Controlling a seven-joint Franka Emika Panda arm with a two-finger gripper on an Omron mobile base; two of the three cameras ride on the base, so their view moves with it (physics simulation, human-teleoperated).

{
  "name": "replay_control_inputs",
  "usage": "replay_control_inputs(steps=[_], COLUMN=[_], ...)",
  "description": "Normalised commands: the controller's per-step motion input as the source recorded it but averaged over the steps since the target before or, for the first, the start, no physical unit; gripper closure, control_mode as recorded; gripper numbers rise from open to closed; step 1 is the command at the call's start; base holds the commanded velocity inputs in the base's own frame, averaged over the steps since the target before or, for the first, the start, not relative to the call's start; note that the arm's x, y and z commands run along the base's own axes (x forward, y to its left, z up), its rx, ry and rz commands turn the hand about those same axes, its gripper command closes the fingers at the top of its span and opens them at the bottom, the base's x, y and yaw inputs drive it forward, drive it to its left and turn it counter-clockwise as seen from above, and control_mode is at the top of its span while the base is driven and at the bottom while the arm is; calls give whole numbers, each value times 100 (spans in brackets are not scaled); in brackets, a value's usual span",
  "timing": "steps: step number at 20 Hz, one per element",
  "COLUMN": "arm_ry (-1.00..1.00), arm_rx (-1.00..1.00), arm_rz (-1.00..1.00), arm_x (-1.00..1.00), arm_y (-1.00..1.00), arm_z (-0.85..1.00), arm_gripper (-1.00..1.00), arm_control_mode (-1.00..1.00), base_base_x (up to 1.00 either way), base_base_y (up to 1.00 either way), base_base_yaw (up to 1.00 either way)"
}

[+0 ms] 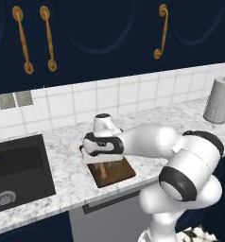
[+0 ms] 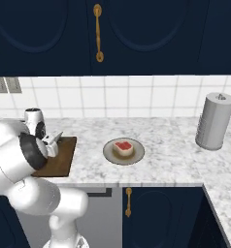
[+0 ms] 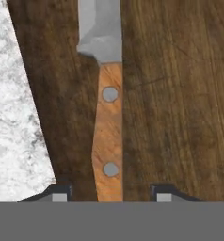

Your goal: Pick up the knife from the drawer and place it on the cutting board. Then place the meat from the plate to the cutting board.

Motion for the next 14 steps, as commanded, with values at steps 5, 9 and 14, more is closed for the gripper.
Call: replay_control_inputs(steps=[5,9,14], arm_ry=[-12,-11,-5], arm_rx=[0,-9,-22], arm_rz=[0,0,0], arm_x=[-21,0,1], arm_y=[-89,-100,-100], arm_z=[99,67,44], arm_gripper=[-100,-100,-100], arm_control_mode=[-100,-100,-100], base_base_x=[0,0,0], base_base_y=[0,0,0], base_base_yaw=[0,0,0])
